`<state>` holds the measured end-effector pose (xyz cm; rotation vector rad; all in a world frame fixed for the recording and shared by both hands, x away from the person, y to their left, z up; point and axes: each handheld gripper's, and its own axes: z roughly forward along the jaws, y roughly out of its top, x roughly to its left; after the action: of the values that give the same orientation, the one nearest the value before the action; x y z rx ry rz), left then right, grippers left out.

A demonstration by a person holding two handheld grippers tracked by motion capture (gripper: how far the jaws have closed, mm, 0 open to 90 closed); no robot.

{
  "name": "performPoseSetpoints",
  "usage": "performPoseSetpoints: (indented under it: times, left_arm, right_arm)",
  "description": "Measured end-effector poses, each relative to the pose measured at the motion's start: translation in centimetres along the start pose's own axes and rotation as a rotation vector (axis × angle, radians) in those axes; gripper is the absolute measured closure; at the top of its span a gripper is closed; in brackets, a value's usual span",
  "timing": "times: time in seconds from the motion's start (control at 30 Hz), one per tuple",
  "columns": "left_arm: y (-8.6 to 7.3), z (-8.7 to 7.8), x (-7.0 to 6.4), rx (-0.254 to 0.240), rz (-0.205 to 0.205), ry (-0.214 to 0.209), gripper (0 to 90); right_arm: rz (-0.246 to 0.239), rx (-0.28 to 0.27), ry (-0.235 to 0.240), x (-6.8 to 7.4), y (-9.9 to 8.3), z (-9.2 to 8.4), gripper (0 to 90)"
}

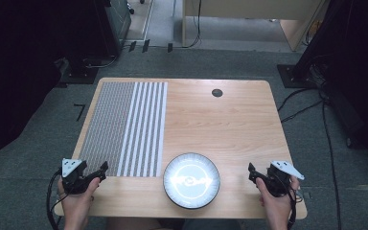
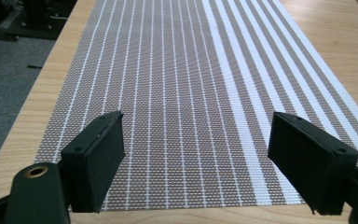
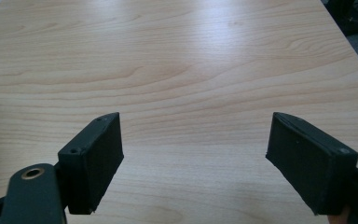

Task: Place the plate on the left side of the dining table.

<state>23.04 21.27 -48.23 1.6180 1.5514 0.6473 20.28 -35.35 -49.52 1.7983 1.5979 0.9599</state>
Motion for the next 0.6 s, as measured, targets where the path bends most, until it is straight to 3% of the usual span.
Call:
performPoseSetpoints:
  times: [0.6]
  left_arm:
    - [-0.4, 0.2, -2.5, 0.009, 0.043, -0.043, 18.4]
  right_arm:
    - [-0.011, -0.004, 0.051, 2.0, -0.3, -0.2, 18.3]
